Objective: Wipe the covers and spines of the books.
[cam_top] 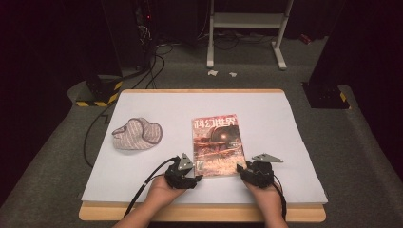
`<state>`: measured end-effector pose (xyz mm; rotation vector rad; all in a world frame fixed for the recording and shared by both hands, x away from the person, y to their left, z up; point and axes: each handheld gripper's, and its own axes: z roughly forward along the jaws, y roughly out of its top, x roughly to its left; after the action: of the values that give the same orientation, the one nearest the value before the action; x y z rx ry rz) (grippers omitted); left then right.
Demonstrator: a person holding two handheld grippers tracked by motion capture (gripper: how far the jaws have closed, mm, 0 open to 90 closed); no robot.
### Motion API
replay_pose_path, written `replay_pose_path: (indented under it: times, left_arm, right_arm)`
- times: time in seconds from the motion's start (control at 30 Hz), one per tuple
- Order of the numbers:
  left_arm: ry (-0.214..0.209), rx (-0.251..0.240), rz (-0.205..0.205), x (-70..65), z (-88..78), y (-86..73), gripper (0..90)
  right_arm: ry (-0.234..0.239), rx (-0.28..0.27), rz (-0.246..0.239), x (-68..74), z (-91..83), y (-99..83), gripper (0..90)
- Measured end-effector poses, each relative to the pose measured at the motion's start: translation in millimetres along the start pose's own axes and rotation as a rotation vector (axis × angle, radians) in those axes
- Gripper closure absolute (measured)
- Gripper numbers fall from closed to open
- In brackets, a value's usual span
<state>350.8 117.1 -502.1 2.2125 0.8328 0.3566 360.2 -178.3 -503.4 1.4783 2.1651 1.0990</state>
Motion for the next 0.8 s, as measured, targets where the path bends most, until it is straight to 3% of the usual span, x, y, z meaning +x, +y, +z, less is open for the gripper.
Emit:
replay_pose_path:
  times: [0.23,0.47,0.6,0.67,0.8]
  left_arm:
    - [0.013,-0.014,-0.017,4.8,-2.7,-3.4,51.5]
    - [0.049,-0.012,-0.048,21.9,-8.7,-8.7,54.8]
    - [0.057,-0.014,-0.052,25.5,-10.6,-10.6,52.1]
    - [0.059,-0.023,-0.041,27.7,-15.1,-13.5,47.6]
    - [0.088,-0.054,-0.071,42.1,-30.8,-24.3,46.0]
  right_arm:
    - [-0.006,0.013,-0.027,4.6,5.5,5.8,55.6]
    - [0.022,0.014,-0.047,14.2,16.8,13.1,57.3]
    - [0.032,0.014,-0.044,16.2,20.8,16.2,57.3]
    - [0.044,-0.004,-0.033,13.7,19.7,17.1,54.8]
    - [0.034,-0.069,-0.041,12.7,14.0,18.6,53.1]
